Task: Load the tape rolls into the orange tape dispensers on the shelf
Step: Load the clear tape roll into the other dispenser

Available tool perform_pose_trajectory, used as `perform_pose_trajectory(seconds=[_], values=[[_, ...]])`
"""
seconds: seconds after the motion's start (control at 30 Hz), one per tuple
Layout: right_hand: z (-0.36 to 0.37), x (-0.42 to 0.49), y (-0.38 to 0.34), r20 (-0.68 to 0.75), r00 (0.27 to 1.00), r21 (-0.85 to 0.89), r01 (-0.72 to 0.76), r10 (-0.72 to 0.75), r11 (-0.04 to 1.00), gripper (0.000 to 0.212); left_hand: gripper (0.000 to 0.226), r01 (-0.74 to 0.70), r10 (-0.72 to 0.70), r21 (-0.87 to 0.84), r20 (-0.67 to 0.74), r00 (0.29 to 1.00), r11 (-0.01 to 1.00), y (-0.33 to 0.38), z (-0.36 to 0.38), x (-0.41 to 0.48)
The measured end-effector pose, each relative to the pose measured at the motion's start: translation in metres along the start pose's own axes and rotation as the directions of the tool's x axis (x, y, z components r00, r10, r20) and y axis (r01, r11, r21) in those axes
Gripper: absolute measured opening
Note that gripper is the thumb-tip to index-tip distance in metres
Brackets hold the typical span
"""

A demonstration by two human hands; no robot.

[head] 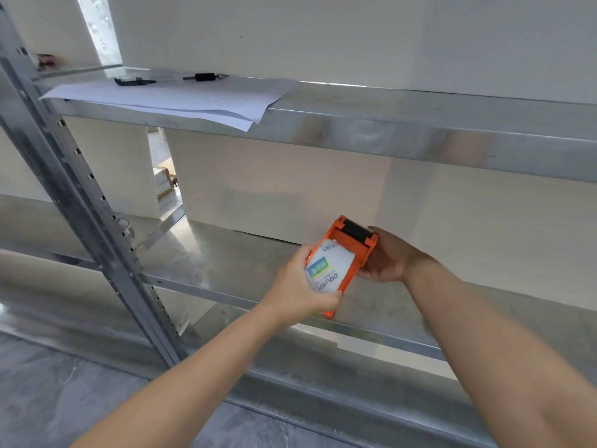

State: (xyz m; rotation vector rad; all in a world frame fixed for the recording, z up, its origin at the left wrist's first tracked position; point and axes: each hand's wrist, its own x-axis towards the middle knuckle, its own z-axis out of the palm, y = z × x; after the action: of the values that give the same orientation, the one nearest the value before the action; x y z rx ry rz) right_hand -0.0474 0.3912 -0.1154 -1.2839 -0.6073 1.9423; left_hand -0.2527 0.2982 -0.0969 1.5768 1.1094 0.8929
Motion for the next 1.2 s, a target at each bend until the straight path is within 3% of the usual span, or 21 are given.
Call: perform_pose_trajectory(seconds=[0.1, 0.23, 0.37, 0.5, 0.6, 0.67, 0.87, 0.97, 1.1, 1.2], values=[[-0.004, 0.001, 0.006, 0.043, 0.998, 0.049, -0.036, 0.034, 0.998, 0.025, 0.048, -0.007, 0.007, 0.000, 0.016, 1.000, 1.000, 0.001, -0.001, 0.000], [-0.006, 0.005, 0.012, 0.056, 0.997, 0.083, -0.064, 0.059, 0.994, 0.035, 0.051, -0.003, 0.003, -0.063, -0.001, 1.000, 0.998, 0.001, -0.001, 0.007], [0.000, 0.007, 0.018, -0.007, 0.999, 0.069, 0.039, -0.038, 0.997, 0.026, 0.041, 0.004, -0.012, -0.100, -0.072, 0.997, 0.995, -0.004, 0.000, 0.023], [0.004, 0.011, 0.035, -0.079, 0.988, 0.009, 0.134, -0.132, 0.991, 0.033, 0.040, 0.011, -0.035, -0.133, -0.177, 0.984, 0.991, -0.006, -0.002, 0.040], [0.008, 0.015, 0.052, -0.044, 0.980, 0.124, 0.200, -0.196, 0.972, 0.036, 0.035, 0.024, -0.073, -0.180, -0.271, 0.960, 0.983, -0.007, -0.003, 0.051], [0.014, 0.014, 0.060, -0.017, 0.971, 0.200, 0.236, -0.238, 0.951, 0.035, 0.045, 0.050, -0.119, -0.225, -0.306, 0.944, 0.973, -0.009, -0.002, 0.058], [0.037, 0.018, 0.069, -0.064, 0.945, 0.301, 0.326, -0.322, 0.896, 0.011, 0.027, 0.087, -0.308, -0.557, -0.316, 0.897, 0.826, -0.024, -0.008, 0.068], [0.056, 0.020, 0.074, -0.036, 0.934, 0.232, 0.354, -0.355, 0.906, 0.007, 0.045, 0.071, -0.328, -0.678, -0.258, 0.909, 0.732, -0.038, -0.019, 0.067], [0.086, 0.031, 0.080, -0.085, 0.906, 0.119, 0.423, -0.415, 0.898, 0.021, 0.054, 0.119, -0.366, -0.619, -0.289, 0.885, 0.776, -0.058, -0.042, 0.064], [0.106, 0.042, 0.084, -0.148, 0.879, 0.044, 0.464, -0.454, 0.885, 0.022, 0.063, 0.260, -0.398, -0.387, -0.337, 0.853, 0.885, -0.072, -0.067, 0.061]])
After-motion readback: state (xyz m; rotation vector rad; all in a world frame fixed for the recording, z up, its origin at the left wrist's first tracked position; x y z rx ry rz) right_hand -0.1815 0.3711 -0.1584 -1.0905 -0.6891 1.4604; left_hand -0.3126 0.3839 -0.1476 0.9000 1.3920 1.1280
